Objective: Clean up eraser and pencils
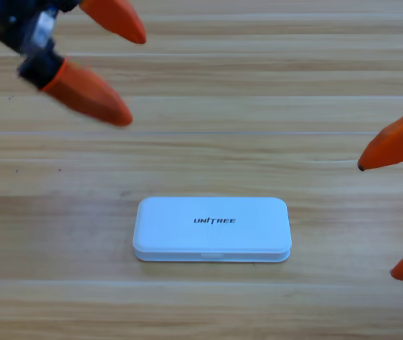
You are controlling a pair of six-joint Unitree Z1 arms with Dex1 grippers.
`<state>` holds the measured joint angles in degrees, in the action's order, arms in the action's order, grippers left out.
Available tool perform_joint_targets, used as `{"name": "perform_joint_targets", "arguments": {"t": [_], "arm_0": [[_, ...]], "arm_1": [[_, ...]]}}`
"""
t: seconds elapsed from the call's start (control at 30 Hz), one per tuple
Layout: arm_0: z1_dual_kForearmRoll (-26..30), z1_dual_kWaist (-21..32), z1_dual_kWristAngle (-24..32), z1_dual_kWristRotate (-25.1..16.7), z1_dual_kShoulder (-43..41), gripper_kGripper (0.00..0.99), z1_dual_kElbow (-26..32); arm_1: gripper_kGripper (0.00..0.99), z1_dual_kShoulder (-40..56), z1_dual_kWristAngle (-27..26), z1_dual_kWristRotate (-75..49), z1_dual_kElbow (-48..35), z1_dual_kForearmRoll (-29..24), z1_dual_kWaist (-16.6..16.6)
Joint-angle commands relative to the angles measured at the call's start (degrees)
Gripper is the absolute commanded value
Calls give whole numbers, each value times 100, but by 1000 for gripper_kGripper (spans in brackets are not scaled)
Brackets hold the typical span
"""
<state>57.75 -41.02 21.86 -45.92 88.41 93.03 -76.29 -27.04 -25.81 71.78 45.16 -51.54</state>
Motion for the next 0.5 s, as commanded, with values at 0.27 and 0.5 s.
{"name": "perform_joint_targets", "arguments": {"t": [0.27, 0.5], "arm_0": [[-35, -1391, 231, -13, 10, 990, -646], [-44, -1391, 73, 31, -43, 990, -646]], "arm_1": [[945, -220, -56, 14, -77, -69, 109], [945, -220, -56, 14, -77, -69, 109]]}}
